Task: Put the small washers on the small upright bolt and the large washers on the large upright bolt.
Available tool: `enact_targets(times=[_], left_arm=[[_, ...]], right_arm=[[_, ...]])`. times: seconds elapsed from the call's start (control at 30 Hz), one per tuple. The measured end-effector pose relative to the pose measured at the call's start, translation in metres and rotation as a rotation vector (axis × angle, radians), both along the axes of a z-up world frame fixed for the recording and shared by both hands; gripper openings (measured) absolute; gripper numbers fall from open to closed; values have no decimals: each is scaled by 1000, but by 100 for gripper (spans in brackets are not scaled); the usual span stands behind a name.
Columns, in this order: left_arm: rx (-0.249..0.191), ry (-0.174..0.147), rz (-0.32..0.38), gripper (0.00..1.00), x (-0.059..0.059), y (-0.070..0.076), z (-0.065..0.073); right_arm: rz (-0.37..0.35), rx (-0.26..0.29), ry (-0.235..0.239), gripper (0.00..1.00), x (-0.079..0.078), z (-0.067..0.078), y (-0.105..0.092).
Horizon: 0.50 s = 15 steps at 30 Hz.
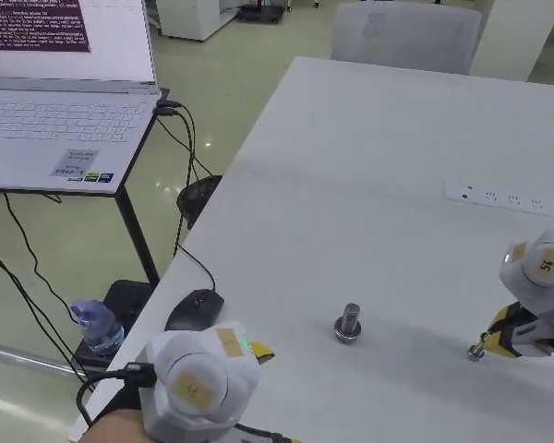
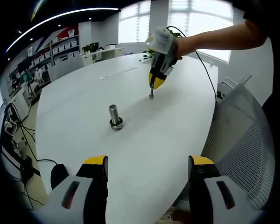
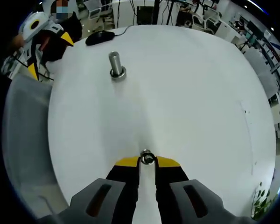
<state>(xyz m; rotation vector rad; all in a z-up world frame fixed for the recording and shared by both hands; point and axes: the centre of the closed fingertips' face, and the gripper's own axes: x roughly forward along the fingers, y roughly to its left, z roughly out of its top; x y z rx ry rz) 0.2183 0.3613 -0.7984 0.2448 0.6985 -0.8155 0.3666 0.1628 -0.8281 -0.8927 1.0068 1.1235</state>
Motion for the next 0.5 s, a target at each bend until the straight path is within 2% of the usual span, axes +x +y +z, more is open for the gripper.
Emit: enact_targets(times=[0.5], left_arm=[[8,19,-4,67,-3,2,-6]], right_arm=[[21,-21,36,13,2,-25,-5]])
